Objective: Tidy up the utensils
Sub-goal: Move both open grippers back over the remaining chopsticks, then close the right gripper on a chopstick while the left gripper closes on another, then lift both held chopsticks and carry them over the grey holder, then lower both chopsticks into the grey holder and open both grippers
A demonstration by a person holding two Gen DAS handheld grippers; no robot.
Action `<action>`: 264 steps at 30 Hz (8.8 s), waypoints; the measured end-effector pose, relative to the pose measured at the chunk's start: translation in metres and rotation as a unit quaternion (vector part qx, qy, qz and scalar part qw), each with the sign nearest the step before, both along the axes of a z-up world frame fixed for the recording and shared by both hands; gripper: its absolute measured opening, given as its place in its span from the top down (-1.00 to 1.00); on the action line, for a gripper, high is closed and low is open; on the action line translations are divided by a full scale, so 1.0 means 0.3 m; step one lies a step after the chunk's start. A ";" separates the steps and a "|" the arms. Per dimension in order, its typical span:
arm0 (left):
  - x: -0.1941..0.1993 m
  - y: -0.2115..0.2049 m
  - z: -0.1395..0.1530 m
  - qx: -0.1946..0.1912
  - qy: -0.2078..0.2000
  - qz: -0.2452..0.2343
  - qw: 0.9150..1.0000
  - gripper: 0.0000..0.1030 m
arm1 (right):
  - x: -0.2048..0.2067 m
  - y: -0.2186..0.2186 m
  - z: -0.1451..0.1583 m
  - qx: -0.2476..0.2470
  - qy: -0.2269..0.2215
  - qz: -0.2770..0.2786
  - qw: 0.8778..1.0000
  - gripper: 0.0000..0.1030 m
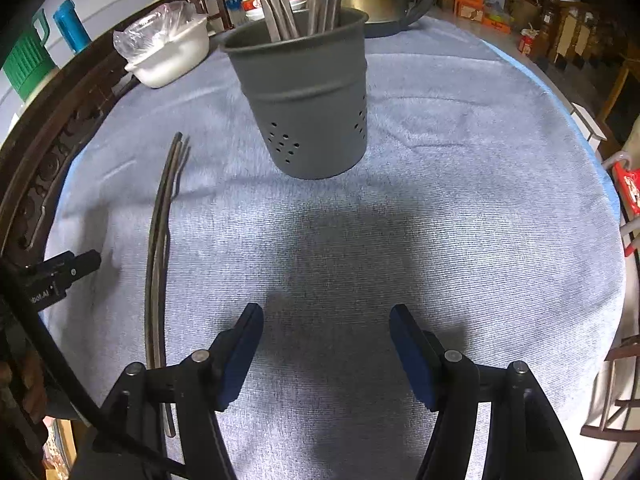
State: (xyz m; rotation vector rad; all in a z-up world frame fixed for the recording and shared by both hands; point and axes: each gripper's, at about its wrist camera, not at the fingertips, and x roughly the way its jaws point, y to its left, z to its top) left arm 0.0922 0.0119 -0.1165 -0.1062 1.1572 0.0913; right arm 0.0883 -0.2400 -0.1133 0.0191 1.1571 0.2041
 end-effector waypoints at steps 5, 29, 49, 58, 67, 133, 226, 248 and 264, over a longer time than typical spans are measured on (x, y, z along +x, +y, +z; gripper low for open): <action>-0.001 0.002 -0.016 0.001 0.008 0.001 1.000 -0.42 | 0.007 0.028 -0.007 -0.013 0.002 0.004 1.000 -0.34; -0.081 0.054 -0.028 -0.012 0.016 0.005 1.000 -0.46 | 0.072 0.338 0.025 0.067 0.024 0.084 0.994 0.23; -0.008 0.000 0.008 -0.043 0.017 -0.016 0.999 -0.46 | 0.118 0.275 -0.009 0.007 0.045 0.079 0.996 0.83; 0.142 -0.205 0.006 -0.031 0.046 -0.057 0.997 -0.10 | 0.121 0.210 -0.020 0.045 0.051 0.072 0.995 0.85; 0.079 -0.169 0.012 -0.049 0.086 -0.126 0.987 0.89 | 0.091 0.129 -0.010 0.042 0.063 0.076 0.994 0.85; -0.157 0.026 0.378 0.003 -0.388 0.028 0.921 0.86 | -0.202 0.013 0.348 0.010 -0.388 -0.048 0.920 0.88; 0.228 -0.339 0.741 -0.147 -0.311 -0.060 0.937 0.85 | 0.055 -0.181 0.642 0.111 -0.378 -0.059 0.917 0.88; 0.322 -0.384 0.572 -0.123 -0.239 -0.068 0.961 0.85 | 0.194 -0.126 0.495 0.084 -0.297 -0.031 0.951 0.88; 0.337 -0.394 0.530 -0.124 -0.208 -0.074 0.967 0.85 | 0.219 -0.121 0.446 0.084 -0.261 -0.022 0.962 0.88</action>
